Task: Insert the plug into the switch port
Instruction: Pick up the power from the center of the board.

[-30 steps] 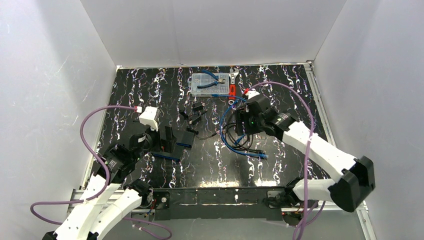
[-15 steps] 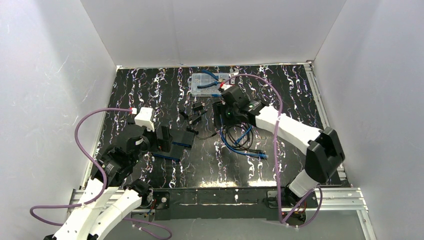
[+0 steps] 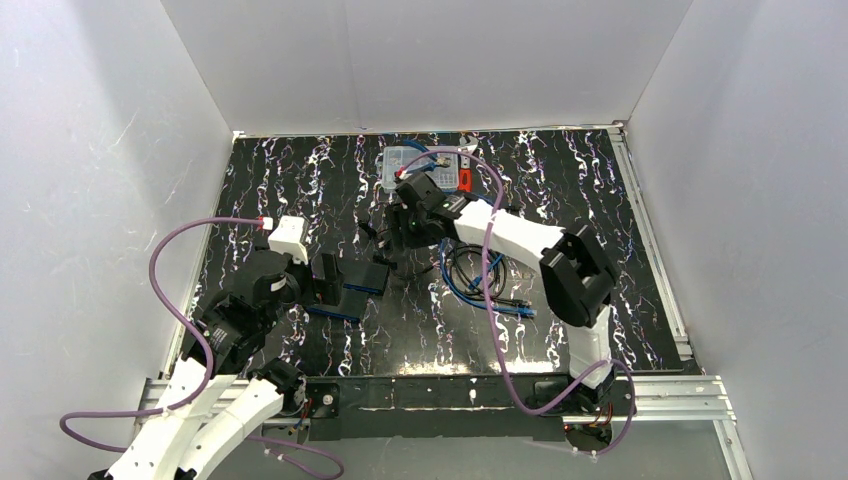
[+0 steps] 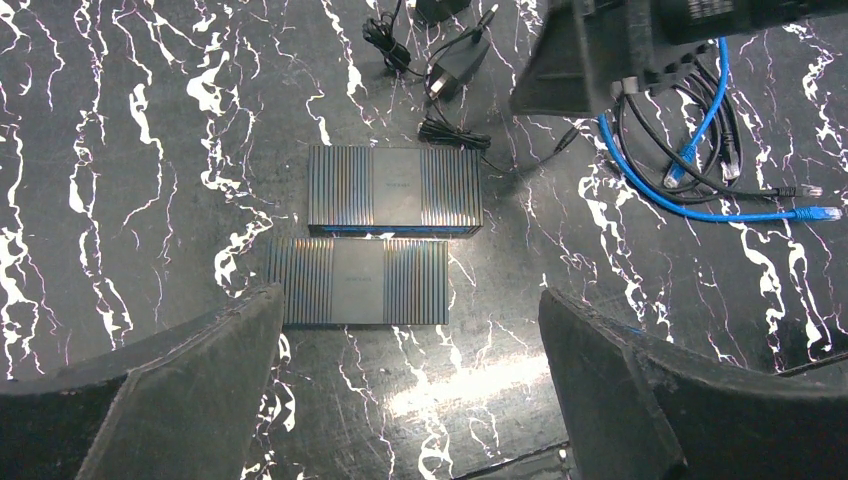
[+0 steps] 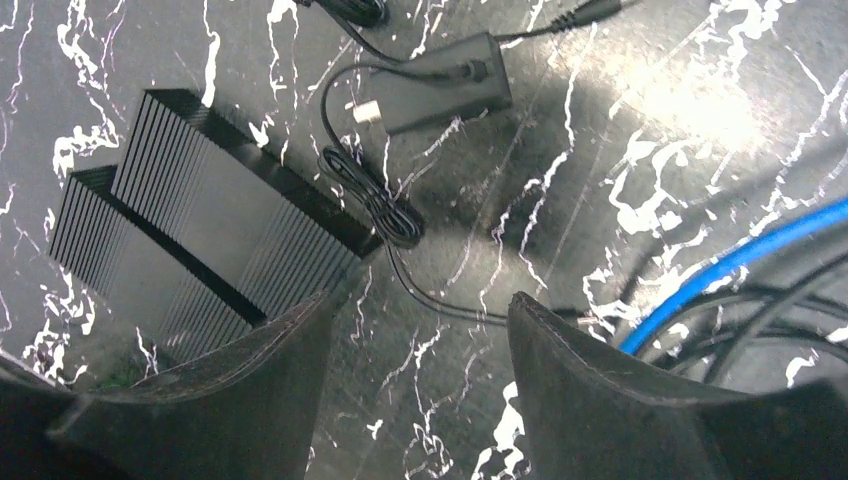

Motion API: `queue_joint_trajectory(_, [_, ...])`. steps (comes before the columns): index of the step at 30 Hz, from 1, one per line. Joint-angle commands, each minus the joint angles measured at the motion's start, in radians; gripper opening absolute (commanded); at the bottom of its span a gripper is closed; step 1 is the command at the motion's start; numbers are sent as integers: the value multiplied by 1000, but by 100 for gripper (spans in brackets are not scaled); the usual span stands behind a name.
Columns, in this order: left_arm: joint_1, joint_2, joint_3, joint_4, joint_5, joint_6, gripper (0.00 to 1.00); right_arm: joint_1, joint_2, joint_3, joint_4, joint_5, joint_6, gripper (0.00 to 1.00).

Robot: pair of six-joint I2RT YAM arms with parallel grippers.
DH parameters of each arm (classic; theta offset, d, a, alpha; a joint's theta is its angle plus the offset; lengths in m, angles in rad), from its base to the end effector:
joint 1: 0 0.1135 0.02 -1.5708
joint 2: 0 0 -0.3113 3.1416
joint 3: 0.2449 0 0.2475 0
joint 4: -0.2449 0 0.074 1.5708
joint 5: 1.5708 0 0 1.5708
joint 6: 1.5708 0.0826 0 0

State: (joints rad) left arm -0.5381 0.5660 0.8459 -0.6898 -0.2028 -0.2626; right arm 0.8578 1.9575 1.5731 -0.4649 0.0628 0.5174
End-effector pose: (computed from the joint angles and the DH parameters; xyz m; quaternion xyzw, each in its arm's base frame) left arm 0.1060 -0.0439 0.3427 0.0593 0.8317 -0.1347 0.5354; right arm 0.3217 0.3641 0.2499 -0.1475 0.9235 0.2012 0.2913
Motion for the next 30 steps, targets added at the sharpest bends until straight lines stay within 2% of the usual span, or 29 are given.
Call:
queue_joint_trajectory(1, [-2, -8, -6, -10, -18, -1, 99, 8, 59, 99, 23, -4, 3, 70])
queue_joint_trajectory(21, [-2, -5, -7, -7, -13, -3, 99, 28, 273, 284, 38, -49, 1, 62])
queue_joint_trajectory(30, [-2, -2, -7, -6, -6, -2, 99, 40, 352, 360, 22, -56, -2, 62])
